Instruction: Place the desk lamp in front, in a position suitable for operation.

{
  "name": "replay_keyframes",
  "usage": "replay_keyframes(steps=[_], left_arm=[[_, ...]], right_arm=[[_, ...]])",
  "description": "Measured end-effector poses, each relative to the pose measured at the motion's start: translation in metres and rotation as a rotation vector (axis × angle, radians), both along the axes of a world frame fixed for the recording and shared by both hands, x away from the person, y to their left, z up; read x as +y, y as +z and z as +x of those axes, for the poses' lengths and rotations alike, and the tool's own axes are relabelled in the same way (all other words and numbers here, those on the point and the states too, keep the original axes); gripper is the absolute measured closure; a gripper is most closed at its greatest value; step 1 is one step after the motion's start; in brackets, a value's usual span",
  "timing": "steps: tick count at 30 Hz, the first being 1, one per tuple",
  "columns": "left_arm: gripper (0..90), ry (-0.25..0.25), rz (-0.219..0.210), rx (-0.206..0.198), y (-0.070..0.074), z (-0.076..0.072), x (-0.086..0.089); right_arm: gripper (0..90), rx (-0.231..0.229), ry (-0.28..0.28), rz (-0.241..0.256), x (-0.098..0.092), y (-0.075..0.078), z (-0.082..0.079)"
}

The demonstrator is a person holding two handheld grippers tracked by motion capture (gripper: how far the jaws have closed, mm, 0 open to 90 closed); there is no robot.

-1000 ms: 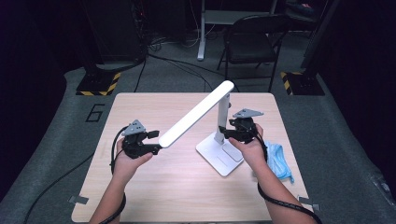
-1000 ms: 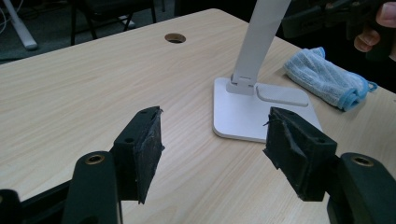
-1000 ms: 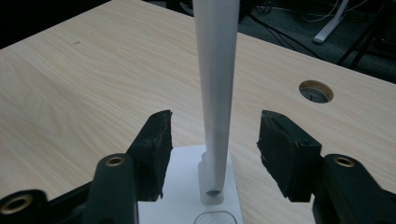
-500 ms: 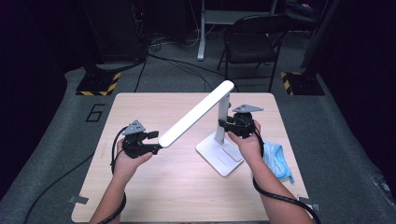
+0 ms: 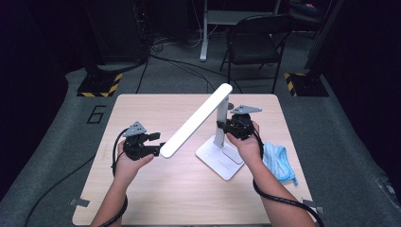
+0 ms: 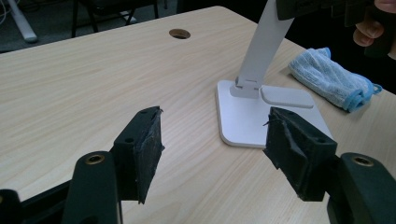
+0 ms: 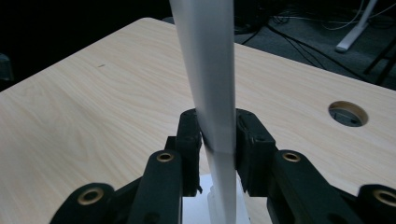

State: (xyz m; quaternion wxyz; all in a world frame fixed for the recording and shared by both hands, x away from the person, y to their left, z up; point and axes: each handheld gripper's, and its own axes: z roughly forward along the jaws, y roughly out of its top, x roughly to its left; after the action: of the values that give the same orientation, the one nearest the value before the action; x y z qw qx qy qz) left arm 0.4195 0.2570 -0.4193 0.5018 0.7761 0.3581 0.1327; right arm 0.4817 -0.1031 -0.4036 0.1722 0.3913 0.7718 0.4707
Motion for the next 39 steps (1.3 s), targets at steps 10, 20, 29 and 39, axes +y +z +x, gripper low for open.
replay_keyframes(steps=[10, 20, 29, 39], left_arm=[[35.7, -0.007, 0.000, -0.005, 0.000, 0.000, -0.003], [35.7, -0.015, 0.001, -0.007, 0.000, -0.001, -0.004], [35.7, -0.018, 0.004, -0.009, -0.001, -0.001, -0.006], [35.8, -0.023, 0.005, 0.001, -0.005, 0.001, -0.008]], right_arm=[[69.7, 0.013, 0.053, 0.057, 0.018, -0.003, -0.010], [64.5, 0.020, 0.136, 0.069, 0.042, -0.003, -0.026], [54.6, 0.014, 0.186, 0.066, 0.060, -0.002, -0.043], [48.9, -0.017, 0.240, 0.029, 0.069, -0.002, -0.055]])
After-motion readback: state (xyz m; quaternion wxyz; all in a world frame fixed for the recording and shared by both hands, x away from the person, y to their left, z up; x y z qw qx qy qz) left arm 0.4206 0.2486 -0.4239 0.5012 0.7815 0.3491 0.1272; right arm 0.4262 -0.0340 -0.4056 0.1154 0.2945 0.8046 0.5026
